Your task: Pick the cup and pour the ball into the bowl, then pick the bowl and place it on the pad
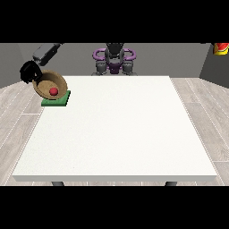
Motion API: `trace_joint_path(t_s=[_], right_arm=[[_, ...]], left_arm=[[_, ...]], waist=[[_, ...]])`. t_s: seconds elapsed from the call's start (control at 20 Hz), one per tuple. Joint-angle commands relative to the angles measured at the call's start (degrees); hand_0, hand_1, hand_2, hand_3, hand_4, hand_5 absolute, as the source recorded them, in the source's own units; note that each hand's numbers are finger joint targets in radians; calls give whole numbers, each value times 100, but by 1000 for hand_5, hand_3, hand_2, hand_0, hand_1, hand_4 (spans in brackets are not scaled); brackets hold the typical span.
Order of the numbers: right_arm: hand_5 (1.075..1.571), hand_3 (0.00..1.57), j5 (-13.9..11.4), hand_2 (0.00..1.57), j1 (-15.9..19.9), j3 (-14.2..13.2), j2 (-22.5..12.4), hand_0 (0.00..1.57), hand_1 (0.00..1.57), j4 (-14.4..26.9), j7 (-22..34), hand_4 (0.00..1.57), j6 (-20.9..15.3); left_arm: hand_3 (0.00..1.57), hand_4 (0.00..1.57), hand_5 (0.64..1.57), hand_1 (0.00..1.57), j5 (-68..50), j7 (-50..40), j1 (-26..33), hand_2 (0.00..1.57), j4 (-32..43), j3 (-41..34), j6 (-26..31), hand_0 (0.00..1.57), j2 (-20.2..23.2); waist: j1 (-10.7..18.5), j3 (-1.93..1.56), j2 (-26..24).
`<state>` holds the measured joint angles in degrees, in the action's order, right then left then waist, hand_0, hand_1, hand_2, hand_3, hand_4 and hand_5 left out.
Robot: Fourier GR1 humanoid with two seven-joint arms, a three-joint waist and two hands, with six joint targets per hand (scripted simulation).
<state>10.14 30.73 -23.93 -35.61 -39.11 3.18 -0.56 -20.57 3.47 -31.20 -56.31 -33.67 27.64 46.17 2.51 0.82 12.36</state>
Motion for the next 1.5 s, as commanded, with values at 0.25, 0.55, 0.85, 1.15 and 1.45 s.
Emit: trace_joint_path(t_s=[0.25,0.55,0.85,1.15,1.45], right_arm=[[1554,932,-100,1512,22,-115,-224,1555,1555,334,127,0,-468],[1532,835,114,1413,465,-287,42,1463,1463,486,-339,0,-628],[1529,911,-45,1353,690,-182,-81,1259,1259,501,-452,115,-873],[1435,0,-369,0,666,283,18,0,0,709,-488,0,-432],[1400,0,-383,0,872,267,-384,0,0,1047,-26,0,-140]], left_arm=[[0,1195,1560,0,-235,-56,145,0,251,-80,380,0,284],[0,1185,1563,0,-65,380,-93,0,113,-87,-54,0,304],[0,1190,1566,0,-138,506,-137,0,243,-45,53,0,305],[0,1205,1568,0,-183,342,-174,0,107,8,-6,0,383],[0,1190,1569,0,-275,-303,-98,0,-599,408,-317,0,-92]], waist=[[151,-82,-85],[146,-86,550],[183,-87,634],[271,-86,644],[305,-90,-53]])
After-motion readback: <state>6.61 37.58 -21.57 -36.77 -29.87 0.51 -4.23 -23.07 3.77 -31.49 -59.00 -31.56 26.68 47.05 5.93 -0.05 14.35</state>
